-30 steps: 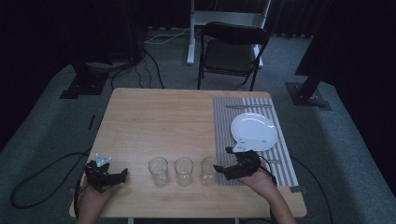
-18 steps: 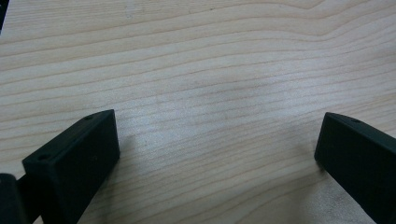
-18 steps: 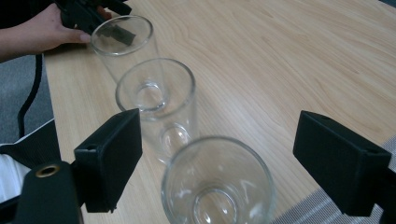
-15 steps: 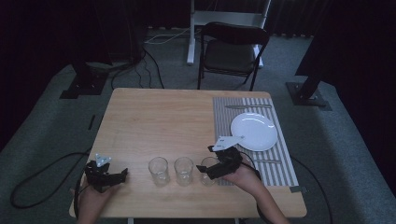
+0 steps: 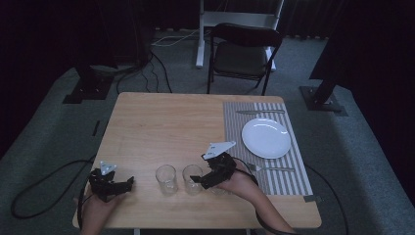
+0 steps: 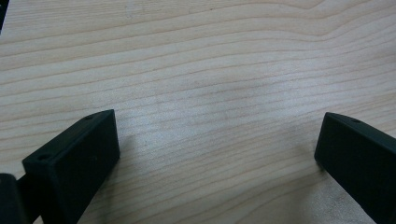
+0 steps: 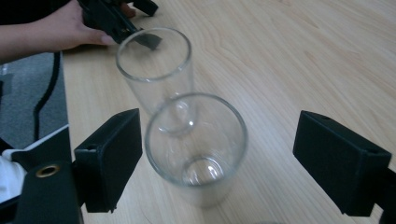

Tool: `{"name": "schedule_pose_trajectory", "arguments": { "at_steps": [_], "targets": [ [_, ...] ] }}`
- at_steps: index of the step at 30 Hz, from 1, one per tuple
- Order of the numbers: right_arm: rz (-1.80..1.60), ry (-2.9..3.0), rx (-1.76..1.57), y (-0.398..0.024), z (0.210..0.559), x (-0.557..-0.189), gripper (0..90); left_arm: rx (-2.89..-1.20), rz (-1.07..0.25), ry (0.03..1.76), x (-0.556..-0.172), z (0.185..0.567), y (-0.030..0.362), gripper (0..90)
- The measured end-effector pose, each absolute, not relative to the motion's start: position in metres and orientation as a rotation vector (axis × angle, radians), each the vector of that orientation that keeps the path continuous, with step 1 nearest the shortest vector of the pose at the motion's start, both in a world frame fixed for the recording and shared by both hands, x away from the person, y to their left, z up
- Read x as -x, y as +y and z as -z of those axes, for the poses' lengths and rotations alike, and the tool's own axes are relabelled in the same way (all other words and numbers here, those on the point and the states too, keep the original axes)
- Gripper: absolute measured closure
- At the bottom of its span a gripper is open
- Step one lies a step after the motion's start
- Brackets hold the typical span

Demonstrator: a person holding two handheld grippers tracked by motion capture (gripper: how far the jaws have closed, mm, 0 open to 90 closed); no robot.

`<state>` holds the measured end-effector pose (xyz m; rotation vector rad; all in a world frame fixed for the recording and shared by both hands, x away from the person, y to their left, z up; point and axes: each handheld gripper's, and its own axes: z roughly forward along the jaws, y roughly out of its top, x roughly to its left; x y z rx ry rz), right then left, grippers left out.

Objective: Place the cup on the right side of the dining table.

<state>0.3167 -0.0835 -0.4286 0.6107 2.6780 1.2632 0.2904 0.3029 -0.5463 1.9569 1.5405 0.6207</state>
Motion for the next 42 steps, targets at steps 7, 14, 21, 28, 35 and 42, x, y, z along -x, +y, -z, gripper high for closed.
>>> {"name": "schedule_pose_trajectory", "arguments": {
  "at_steps": [7, 14, 21, 28, 35, 42],
  "targets": [
    [-1.261, 2.717, -0.570, -0.061, 0.429, -0.319, 15.2, -1.957, -0.621, 1.540, -0.290, 0.546, 0.303, 0.3],
    [-1.255, 2.744, -0.511, -0.042, 0.429, -0.319, 15.3, -1.957, -0.621, 1.541, -0.290, 0.546, 0.303, 0.3],
    [-1.188, 2.780, -0.461, -0.020, 0.428, -0.319, 15.3, -1.957, -0.621, 1.540, -0.290, 0.546, 0.303, 0.3],
    [-1.115, 2.831, -0.416, 0.002, 0.431, -0.323, 15.3, -1.957, -0.621, 1.540, -0.290, 0.546, 0.303, 0.3],
    [-1.053, 2.875, -0.396, 0.016, 0.436, -0.324, 15.3, -1.957, -0.621, 1.540, -0.290, 0.546, 0.303, 0.3],
    [-1.005, 2.898, -0.377, 0.024, 0.436, -0.324, 18.4, -1.955, -0.621, 1.541, -0.290, 0.546, 0.303, 0.3]
  ]
}}
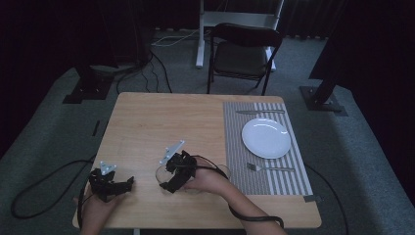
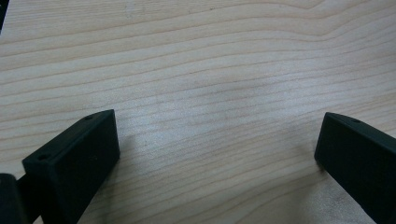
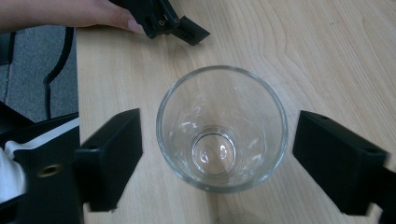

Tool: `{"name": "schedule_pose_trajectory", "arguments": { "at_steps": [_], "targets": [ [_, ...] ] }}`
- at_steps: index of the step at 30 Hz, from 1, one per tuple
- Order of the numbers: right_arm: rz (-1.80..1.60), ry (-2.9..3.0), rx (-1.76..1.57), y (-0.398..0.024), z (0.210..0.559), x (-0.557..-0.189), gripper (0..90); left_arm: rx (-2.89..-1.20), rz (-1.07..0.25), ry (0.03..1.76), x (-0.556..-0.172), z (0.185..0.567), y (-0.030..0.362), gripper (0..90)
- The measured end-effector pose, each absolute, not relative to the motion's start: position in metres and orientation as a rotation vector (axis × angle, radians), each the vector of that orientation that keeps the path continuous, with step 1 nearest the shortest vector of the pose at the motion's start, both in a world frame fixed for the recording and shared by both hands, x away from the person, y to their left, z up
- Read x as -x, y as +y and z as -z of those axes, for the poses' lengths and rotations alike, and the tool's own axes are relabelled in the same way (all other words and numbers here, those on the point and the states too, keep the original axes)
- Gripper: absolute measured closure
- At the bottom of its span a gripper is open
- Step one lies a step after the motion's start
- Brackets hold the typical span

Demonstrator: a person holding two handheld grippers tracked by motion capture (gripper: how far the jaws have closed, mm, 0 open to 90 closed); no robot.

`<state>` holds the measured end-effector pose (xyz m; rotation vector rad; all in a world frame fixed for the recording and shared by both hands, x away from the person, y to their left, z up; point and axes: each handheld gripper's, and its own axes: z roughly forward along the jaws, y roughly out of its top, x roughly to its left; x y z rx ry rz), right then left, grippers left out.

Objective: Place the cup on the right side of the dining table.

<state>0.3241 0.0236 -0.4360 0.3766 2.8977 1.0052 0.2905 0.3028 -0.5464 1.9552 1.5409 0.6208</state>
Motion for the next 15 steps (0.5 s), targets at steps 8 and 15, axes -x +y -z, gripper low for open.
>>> {"name": "schedule_pose_trajectory", "arguments": {
  "at_steps": [8, 15],
  "targets": [
    [-0.906, 2.912, -0.351, 0.034, 0.441, -0.325, 23.3, -1.955, -0.621, 1.541, -0.290, 0.546, 0.303, 0.3],
    [-0.820, 2.907, -0.309, 0.041, 0.442, -0.323, 27.8, -1.958, -0.621, 1.540, -0.290, 0.546, 0.303, 0.3]
  ]
}}
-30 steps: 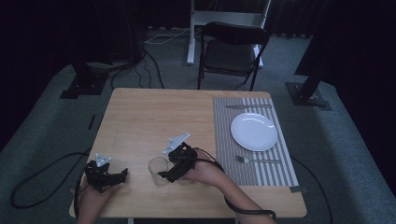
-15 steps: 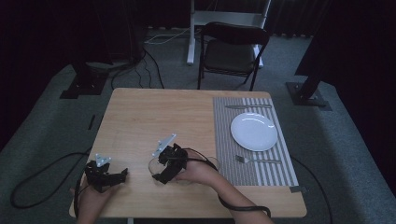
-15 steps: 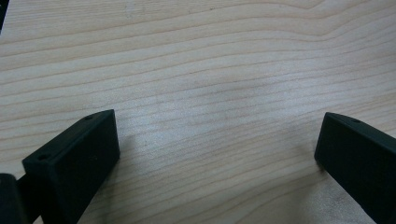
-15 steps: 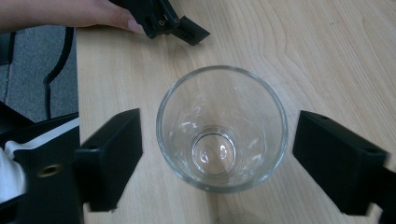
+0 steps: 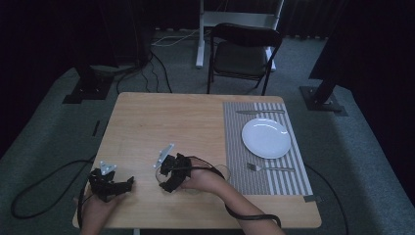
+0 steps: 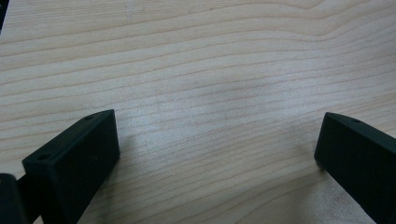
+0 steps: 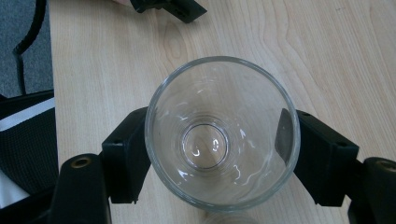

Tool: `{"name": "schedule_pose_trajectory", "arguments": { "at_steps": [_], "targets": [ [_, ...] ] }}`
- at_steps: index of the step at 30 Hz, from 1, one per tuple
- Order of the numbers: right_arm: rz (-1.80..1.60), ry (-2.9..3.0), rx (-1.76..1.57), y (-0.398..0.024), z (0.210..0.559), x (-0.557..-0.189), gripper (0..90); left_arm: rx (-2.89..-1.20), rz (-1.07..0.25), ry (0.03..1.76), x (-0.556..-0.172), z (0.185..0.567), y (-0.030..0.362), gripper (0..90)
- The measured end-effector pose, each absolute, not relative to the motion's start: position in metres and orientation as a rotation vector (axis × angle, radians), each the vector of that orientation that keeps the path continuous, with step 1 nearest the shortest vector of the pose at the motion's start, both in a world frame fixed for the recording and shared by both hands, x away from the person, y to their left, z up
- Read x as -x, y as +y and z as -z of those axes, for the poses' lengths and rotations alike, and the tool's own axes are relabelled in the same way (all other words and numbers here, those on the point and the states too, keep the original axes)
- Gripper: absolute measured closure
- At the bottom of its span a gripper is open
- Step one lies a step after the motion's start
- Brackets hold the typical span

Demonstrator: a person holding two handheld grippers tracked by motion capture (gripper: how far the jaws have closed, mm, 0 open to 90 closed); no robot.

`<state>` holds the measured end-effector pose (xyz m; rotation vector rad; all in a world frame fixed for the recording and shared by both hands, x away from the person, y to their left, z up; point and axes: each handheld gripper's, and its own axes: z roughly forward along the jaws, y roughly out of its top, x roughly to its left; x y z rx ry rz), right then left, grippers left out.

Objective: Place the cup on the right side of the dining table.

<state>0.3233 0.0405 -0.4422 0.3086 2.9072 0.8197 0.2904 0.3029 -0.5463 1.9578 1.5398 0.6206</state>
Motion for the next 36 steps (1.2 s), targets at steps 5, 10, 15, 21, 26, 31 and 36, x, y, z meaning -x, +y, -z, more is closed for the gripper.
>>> {"name": "schedule_pose_trajectory", "arguments": {
  "at_steps": [5, 10, 15, 21, 26, 31, 36],
  "targets": [
    [-0.830, 2.912, -0.299, 0.041, 0.442, -0.324, 28.2, -1.957, -0.621, 1.540, -0.290, 0.546, 0.303, 0.3],
    [-0.838, 2.899, -0.337, 0.040, 0.442, -0.324, 28.4, -1.955, -0.621, 1.541, -0.290, 0.546, 0.303, 0.3],
    [-0.834, 2.878, -0.350, 0.038, 0.438, -0.327, 28.4, -1.953, -0.621, 1.541, -0.290, 0.546, 0.303, 0.3],
    [-0.839, 2.845, -0.406, 0.033, 0.427, -0.340, 28.5, -1.957, -0.623, 1.539, -0.291, 0.546, 0.303, 0.3],
    [-0.859, 2.806, -0.480, 0.021, 0.419, -0.356, 28.5, -1.953, -0.623, 1.540, -0.291, 0.546, 0.303, 0.3],
    [-0.846, 2.765, -0.577, 0.004, 0.412, -0.371, 28.5, -1.954, -0.623, 1.540, -0.291, 0.546, 0.303, 0.3],
    [-0.848, 2.724, -0.662, -0.018, 0.406, -0.386, 28.5, -1.954, -0.623, 1.540, -0.291, 0.546, 0.303, 0.3]
  ]
}}
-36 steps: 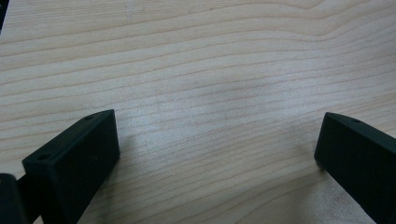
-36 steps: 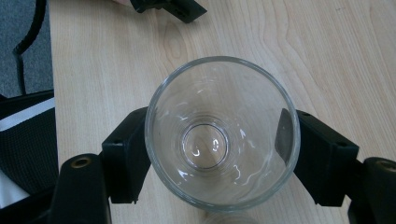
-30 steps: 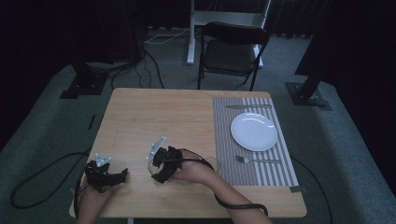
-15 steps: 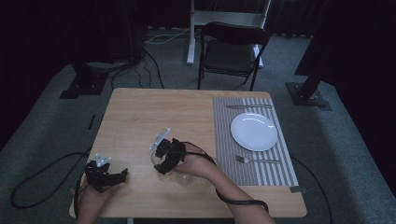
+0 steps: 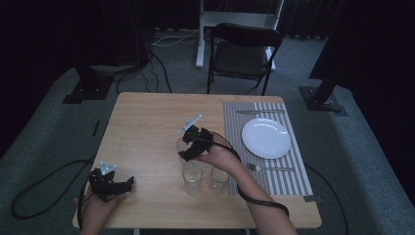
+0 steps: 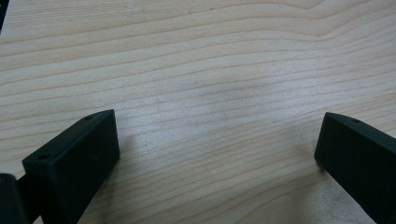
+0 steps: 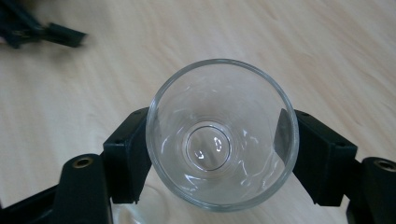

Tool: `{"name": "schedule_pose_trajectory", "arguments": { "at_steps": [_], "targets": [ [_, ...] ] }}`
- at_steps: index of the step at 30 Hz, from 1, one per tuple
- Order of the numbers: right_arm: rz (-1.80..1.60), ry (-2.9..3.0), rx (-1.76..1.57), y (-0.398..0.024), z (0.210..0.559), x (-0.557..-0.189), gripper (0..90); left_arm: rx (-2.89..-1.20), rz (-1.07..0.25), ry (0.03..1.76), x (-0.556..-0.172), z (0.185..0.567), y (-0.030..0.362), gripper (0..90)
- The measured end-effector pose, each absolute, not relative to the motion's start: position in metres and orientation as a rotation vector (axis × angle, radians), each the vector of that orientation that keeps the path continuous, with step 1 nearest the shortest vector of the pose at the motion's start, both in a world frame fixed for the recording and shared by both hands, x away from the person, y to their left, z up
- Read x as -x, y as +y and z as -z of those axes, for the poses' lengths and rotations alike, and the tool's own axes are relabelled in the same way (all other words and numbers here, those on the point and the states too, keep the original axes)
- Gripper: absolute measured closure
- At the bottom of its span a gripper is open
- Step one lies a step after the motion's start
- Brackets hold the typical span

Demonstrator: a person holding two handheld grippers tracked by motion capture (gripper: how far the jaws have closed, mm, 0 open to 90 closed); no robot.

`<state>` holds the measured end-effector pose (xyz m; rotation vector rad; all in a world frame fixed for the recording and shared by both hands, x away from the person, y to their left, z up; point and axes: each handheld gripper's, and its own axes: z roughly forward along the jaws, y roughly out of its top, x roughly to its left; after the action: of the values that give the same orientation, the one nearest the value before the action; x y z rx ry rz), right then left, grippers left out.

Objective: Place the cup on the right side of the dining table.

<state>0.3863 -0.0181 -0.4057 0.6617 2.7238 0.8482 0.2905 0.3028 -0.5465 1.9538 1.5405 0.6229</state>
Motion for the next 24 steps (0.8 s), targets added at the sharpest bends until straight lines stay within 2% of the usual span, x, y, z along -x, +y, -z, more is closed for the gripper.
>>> {"name": "schedule_pose_trajectory", "arguments": {
  "at_steps": [24],
  "targets": [
    [-0.679, 2.519, -1.043, -0.119, 0.404, -0.459, 28.6, -1.954, -0.621, 1.541, -0.290, 0.546, 0.303, 0.3]
  ]
}}
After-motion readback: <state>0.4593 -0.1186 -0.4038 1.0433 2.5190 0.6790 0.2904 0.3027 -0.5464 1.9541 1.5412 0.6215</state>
